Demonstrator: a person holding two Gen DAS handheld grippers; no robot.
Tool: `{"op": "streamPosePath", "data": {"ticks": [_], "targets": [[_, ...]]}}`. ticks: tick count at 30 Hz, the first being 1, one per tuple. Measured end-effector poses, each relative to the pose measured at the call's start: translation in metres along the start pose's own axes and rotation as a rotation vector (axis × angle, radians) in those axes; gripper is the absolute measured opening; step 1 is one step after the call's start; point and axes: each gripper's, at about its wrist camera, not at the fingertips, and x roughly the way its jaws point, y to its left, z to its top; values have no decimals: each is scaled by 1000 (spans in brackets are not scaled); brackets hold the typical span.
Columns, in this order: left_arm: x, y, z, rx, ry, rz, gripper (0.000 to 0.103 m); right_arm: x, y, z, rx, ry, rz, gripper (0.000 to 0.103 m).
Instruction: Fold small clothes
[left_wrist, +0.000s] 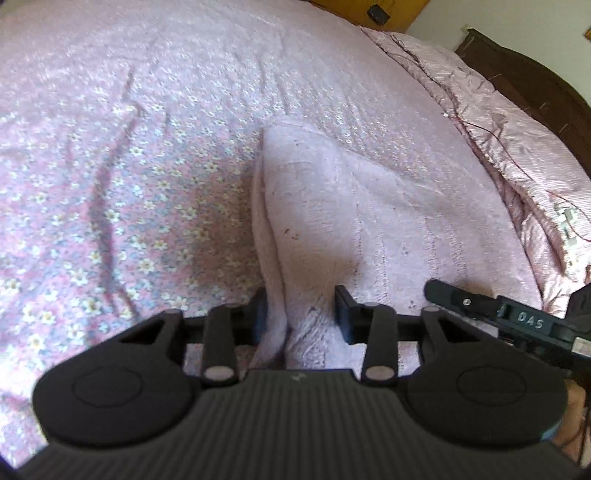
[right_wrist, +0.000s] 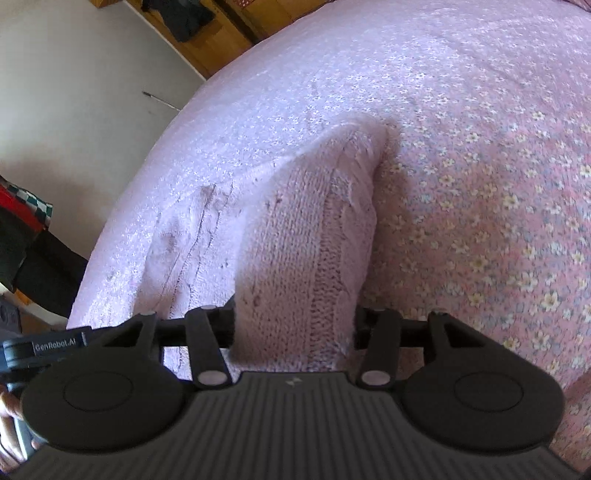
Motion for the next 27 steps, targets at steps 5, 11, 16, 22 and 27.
{"op": "streamPosePath", "data": {"ticks": [5,11,16,22,27], "targets": [[-18,-2,-14,1,-31,27,43,-14,4,-7,-30,-30,-43,66],[-38,-15,-33,60,-35,72,47,-44,12,-19,-77,-50,-108,73],[-38,-24,-56,126,15,116,59,-62,26,-44,-157,-17,-144,87],[-21,-36,-75,137,-26,263,64,-41,31,-73,-208,88,-196,88],[-3,-38,-88,114,46,290,64,-26,28,-79,-175,137,-230,88]]}}
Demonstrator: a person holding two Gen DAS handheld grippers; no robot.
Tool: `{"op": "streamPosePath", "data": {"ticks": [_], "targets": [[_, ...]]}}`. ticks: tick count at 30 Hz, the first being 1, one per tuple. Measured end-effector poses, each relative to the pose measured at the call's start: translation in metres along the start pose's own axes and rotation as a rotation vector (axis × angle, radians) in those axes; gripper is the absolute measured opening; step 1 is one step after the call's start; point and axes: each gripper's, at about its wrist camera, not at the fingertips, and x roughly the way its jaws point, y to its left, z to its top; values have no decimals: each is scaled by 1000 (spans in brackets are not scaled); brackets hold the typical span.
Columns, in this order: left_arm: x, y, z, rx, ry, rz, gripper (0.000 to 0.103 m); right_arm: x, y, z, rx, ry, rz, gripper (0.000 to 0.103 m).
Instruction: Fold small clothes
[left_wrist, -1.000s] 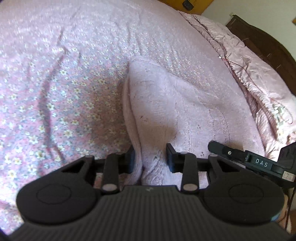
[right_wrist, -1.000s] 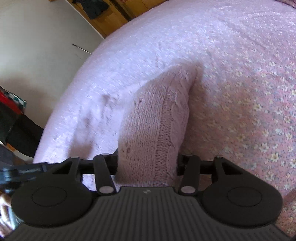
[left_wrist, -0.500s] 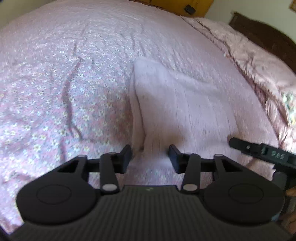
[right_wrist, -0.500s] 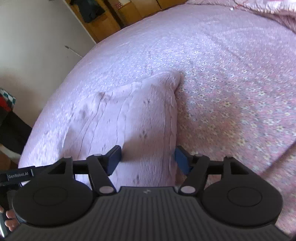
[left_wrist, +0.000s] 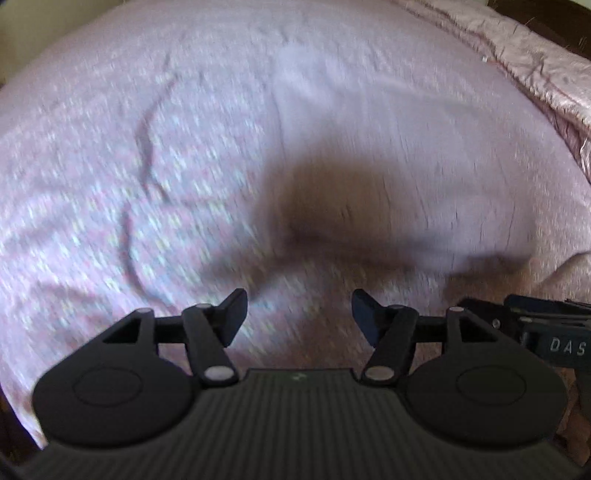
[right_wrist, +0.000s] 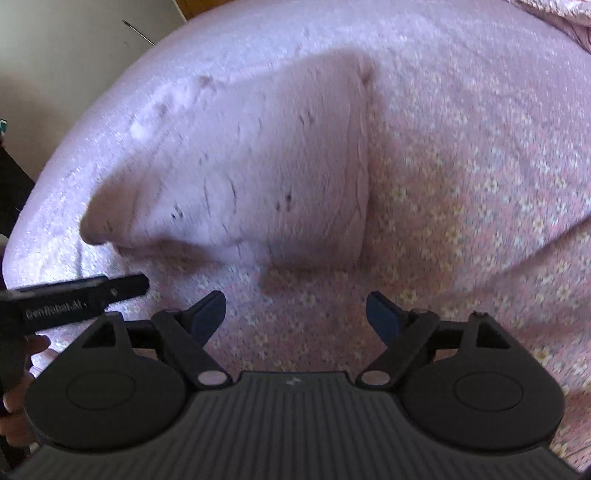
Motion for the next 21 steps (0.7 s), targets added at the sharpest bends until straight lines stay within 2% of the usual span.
{"op": "streamPosePath", "data": {"ticks": [5,21], "targets": [[10,-6,-7,17,57,43,64,5,-6,-5,46,32,-5,88],[6,-12,-9,26,34,78,64,10,-8,-7,59,60,-7,91]]}}
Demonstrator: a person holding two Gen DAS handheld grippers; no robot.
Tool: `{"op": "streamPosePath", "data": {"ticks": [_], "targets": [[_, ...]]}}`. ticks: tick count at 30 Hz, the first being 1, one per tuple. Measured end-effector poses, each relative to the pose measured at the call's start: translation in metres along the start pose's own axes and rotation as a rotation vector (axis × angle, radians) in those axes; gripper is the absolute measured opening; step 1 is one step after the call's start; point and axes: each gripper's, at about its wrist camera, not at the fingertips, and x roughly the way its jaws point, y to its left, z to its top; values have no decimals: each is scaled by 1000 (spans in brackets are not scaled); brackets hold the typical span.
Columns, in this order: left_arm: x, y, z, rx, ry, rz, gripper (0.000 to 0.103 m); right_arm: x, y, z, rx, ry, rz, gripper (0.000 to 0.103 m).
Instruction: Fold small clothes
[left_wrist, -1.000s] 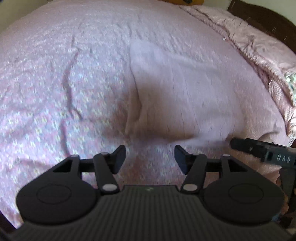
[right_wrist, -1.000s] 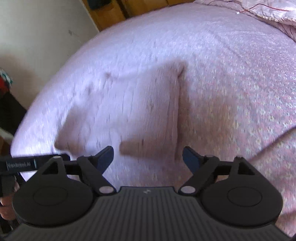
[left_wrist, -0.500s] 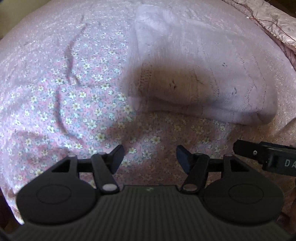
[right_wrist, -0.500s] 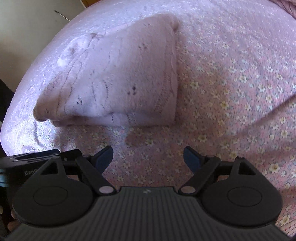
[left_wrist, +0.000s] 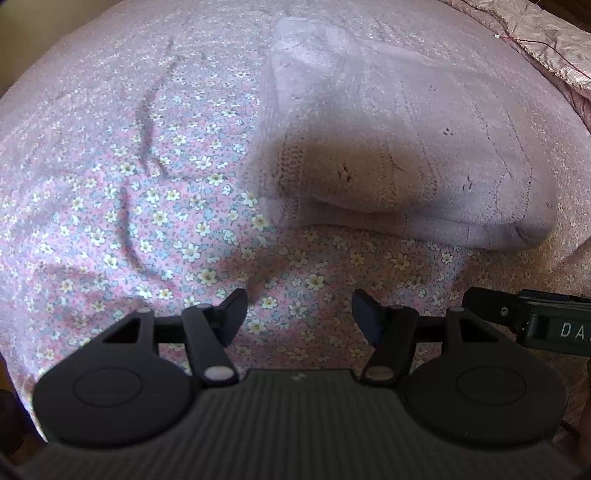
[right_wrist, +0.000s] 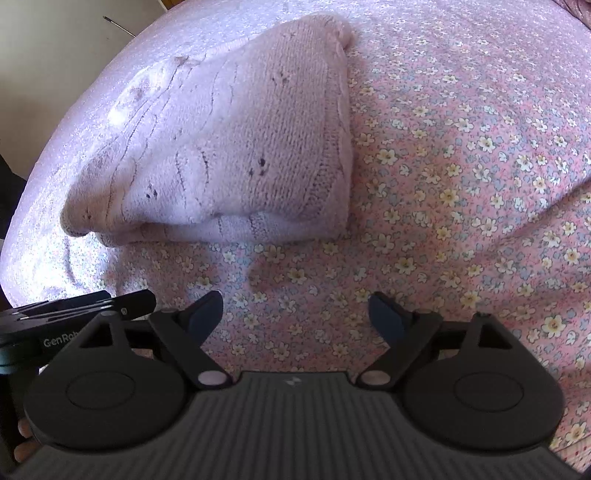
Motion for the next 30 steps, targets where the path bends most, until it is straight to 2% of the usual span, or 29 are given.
{"op": "streamPosePath", "data": {"ticks": [30], "targets": [[0,-5,-3,10,19,9,64,0,-1,-1,3,3,1,92]]}}
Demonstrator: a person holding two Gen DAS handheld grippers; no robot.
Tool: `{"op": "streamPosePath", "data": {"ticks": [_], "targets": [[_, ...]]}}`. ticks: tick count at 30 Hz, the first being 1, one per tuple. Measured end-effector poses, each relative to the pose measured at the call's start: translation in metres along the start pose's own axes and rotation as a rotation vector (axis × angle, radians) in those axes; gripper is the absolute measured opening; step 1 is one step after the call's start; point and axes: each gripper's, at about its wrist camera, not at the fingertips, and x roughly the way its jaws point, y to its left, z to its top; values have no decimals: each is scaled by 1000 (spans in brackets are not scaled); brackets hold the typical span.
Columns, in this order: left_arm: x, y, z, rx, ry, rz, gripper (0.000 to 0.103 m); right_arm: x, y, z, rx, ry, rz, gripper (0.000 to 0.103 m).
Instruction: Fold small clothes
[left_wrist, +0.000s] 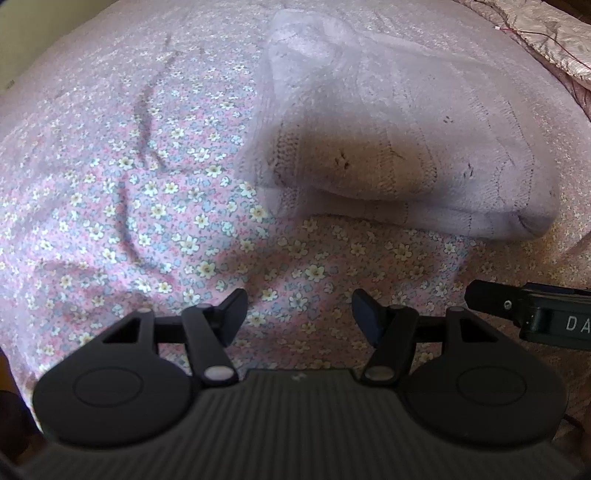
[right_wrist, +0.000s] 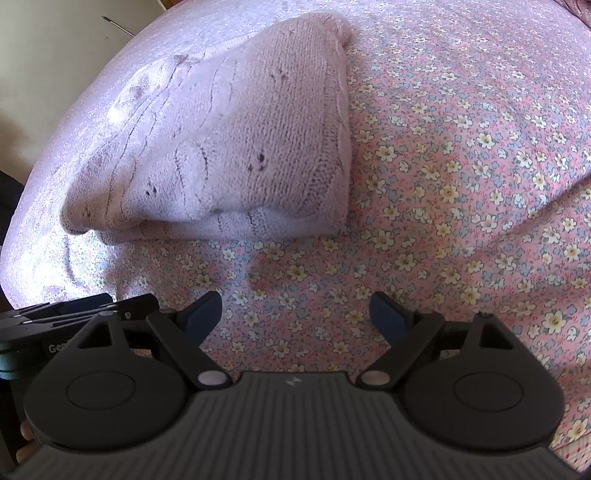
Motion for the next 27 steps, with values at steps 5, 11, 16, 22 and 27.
{"op": "streamPosePath", "data": {"ticks": [5,11,16,22,27], "targets": [[-1,0,0,3,-2,1,64,0,0,0,-1,0,0,92],[0,0,0,-1,1,2,64,-1,-1,-1,-1,0,-1,92],[0,1,0,-2,-1,-1,64,-1,0,-1,-1,0,-1,92],[-1,1,0,-3,-5,-2,64,-1,0,-1,-1,0,-1,92],[-1,1,0,-5,-4,-1,64,-1,0,-1,-3,0,-1,92]]}}
